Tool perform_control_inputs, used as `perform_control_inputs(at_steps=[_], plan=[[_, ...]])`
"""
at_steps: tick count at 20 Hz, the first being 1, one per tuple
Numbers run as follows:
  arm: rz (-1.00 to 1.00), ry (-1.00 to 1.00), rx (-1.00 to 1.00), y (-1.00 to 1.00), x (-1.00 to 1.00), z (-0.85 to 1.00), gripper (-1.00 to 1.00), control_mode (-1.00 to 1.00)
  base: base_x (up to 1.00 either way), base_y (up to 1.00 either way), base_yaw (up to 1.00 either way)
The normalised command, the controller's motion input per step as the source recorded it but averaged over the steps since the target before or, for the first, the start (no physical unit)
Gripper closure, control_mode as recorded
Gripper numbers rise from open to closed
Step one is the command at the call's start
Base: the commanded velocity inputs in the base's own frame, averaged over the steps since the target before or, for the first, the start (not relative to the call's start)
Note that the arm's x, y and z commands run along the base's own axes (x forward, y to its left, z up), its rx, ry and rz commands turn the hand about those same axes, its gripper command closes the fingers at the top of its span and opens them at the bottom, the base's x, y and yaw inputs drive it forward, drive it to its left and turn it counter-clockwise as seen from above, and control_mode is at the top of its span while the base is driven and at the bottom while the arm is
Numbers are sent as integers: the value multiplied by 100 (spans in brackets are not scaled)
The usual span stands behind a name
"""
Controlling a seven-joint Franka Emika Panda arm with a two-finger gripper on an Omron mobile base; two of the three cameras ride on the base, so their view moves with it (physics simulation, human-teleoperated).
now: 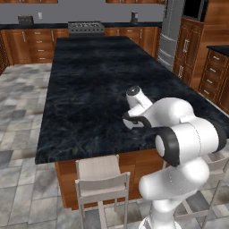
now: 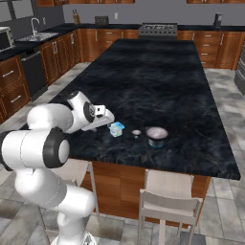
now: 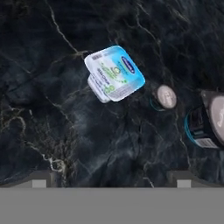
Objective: Stack the yogurt containers by placing the smaller containers on top of the larger containers.
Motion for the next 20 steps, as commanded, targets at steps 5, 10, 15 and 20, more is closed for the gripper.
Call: perform_control_inputs(at_steps=[5, 10, 15, 20], plan=[[0, 0, 0, 0, 29, -15, -100, -100, 0, 0, 0], [0, 0, 0, 0, 32, -17, -100, -100, 0, 0, 0], [0, 0, 0, 0, 33, -19, -100, -100, 0, 0, 0], [0, 0, 0, 0, 35, -18, -100, -100, 0, 0, 0]])
